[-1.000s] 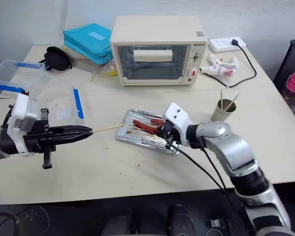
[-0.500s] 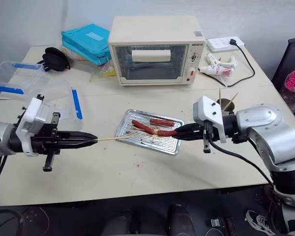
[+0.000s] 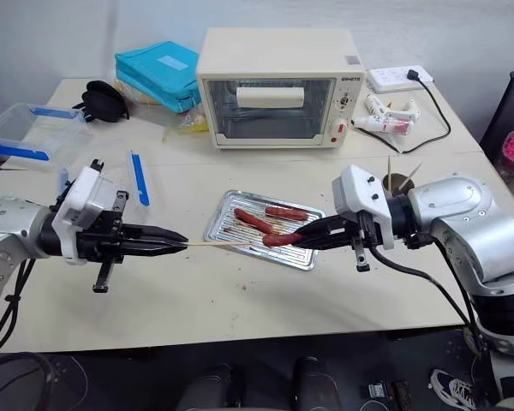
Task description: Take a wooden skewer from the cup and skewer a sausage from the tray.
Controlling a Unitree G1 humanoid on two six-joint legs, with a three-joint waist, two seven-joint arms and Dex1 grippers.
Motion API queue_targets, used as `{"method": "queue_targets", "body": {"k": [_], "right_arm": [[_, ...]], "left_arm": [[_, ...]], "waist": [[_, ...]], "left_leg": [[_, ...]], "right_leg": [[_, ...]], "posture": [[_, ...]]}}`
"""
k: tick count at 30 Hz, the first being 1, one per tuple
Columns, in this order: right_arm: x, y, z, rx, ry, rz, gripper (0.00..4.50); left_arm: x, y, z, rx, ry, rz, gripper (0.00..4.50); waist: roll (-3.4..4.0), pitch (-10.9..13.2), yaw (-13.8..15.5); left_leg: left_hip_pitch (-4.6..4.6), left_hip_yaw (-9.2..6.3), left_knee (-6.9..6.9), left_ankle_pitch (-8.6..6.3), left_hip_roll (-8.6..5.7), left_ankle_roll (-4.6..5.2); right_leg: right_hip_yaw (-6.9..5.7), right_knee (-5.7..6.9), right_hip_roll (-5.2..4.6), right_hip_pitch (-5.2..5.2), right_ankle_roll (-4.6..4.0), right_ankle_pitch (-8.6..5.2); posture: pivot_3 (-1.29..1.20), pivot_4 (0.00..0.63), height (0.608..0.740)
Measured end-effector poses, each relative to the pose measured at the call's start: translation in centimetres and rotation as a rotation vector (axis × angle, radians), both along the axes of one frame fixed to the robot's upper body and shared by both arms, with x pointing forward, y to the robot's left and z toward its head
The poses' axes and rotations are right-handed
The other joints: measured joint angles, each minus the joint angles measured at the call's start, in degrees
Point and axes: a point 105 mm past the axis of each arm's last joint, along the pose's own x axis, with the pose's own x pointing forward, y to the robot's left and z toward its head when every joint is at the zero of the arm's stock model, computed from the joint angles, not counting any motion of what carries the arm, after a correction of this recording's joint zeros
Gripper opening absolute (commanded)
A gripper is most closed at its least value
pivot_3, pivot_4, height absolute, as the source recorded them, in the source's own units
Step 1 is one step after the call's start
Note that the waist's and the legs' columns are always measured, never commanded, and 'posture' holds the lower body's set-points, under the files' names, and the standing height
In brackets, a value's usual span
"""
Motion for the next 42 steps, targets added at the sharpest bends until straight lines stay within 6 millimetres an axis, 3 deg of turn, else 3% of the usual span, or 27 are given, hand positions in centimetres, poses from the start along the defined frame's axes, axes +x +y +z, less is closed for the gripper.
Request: {"method": "queue_targets", "body": {"k": [13, 42], "right_arm": [[-0.1, 0.8, -0.1, 0.021, 0.0, 0.003, 0.07], [1.1, -0.3, -1.8, -0.006, 0.031, -0.054, 0.07]], "left_arm": [[0.6, -0.6, 0.2, -0.009, -0.007, -0.017, 0.0], [0.5, -0.4, 0.8, 0.011, -0.022, -0.025, 0.0]], "waist": [[0.0, 0.0, 0.04], [0.0, 0.0, 0.04]], "left_leg": [[0.0, 0.0, 0.03, 0.0, -0.01, 0.0], [0.0, 0.01, 0.06, 0.0, -0.01, 0.0]], "right_leg": [[0.0, 0.03, 0.02, 0.0, 0.01, 0.01], [0.0, 0.05, 0.03, 0.0, 0.02, 0.01]], "posture": [[0.0, 0.15, 0.74], [0.0, 0.15, 0.74]]}}
